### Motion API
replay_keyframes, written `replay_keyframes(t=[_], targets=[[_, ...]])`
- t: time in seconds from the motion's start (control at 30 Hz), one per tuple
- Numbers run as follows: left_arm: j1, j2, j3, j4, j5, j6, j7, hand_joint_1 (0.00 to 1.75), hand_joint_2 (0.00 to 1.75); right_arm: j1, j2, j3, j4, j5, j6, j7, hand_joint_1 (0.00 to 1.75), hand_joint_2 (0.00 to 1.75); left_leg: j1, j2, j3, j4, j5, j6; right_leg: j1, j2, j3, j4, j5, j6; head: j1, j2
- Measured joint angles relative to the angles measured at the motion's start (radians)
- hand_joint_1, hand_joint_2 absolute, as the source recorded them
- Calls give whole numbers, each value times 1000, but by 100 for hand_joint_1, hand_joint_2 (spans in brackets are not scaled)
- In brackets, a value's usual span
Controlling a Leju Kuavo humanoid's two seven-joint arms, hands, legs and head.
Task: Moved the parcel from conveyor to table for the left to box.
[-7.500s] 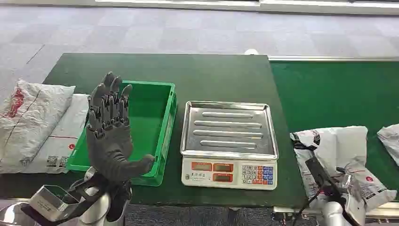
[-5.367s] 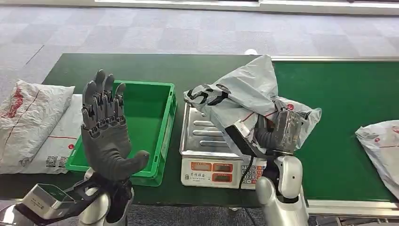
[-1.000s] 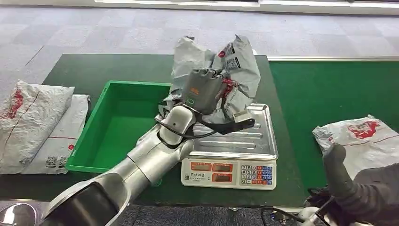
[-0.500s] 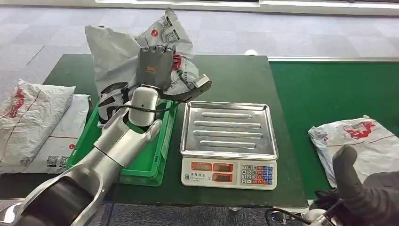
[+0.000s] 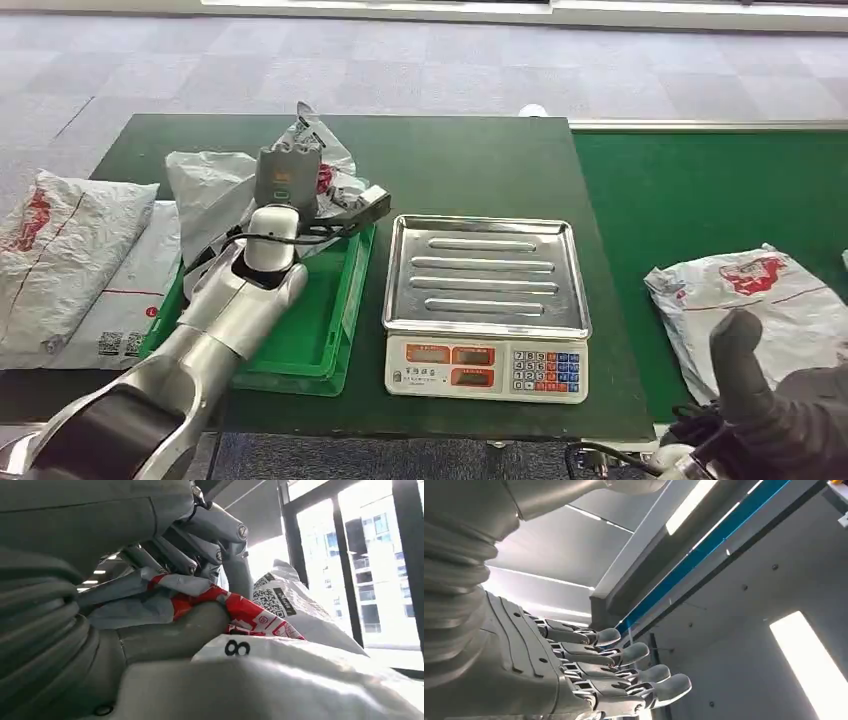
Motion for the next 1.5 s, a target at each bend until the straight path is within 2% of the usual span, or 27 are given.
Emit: replay_keyframes(t=[0.33,0.37,0.4,0.57,0.7,0.8,0.9,1.0,1.07,1.17,1.33,1.37,1.47,1.5], targets=[[5,3,16,20,0,0,0,175,175,0,0,0,0,0,0,0,0,175,0,0,0,0,0,0,0,0,0,0,0,0,0,0],[5,3,18,22,0,0,0,164,175,0,0,0,0,0,0,0,0,175,0,0,0,0,0,0,0,0,0,0,0,0,0,0],[7,5,26,24,0,4,-1,0,175,0,0,0,0,0,0,0,0,175,0,0,0,0,0,0,0,0,0,0,0,0,0,0],[33,15,102,29,-2,52,16,0,175,1,1,-3,0,2,0,0,0,175,0,0,0,0,0,0,0,1,0,0,0,0,0,0],[67,17,179,6,-3,216,14,0,175,4,2,-15,0,10,0,0,0,175,0,0,0,0,0,0,0,1,0,0,0,0,0,0],[115,4,269,-77,78,342,-154,0,175,5,4,-44,20,62,0,36,0,175,0,0,0,0,0,0,0,1,0,0,0,0,0,0],[185,-27,347,-218,290,385,-358,0,175,6,4,-91,69,165,0,159,0,175,0,0,0,0,0,0,0,1,0,0,0,0,0,0],[276,-62,390,-420,730,266,-621,0,175,-2,-5,-150,155,251,0,325,0,175,0,0,0,0,-1,0,0,1,0,0,0,0,0,0],[336,-76,396,-562,983,174,-743,0,175,-22,-23,-193,239,326,1,433,0,175,0,1,0,0,-1,0,0,1,0,-1,0,0,0,0],[398,-85,396,-735,1228,36,-818,0,175,-46,-66,-254,378,430,1,550,0,175,0,-1,0,0,-1,0,0,-2,0,-1,0,0,0,0],[473,-85,396,-913,1489,-189,-875,0,175,-61,-124,-369,555,513,2,664,0,175,0,-2,0,0,-1,0,0,-2,0,-1,0,0,0,0],[487,-86,396,-943,1539,-241,-882,0,175,-61,-140,-394,587,565,13,728,0,175,0,-2,0,0,-1,0,0,-2,0,-1,0,0,0,0],[514,-92,401,-1013,1659,-377,-888,0,175,-43,-244,-390,687,653,98,1100,0,175,0,-5,-2,0,-1,1,0,-6,1,-1,-1,1,0,0],[521,-94,405,-1032,1680,-406,-888,0,175,-41,-279,-379,726,656,120,1189,0,175,0,-6,-2,0,-1,1,0,-6,0,-1,-1,1,0,0]])
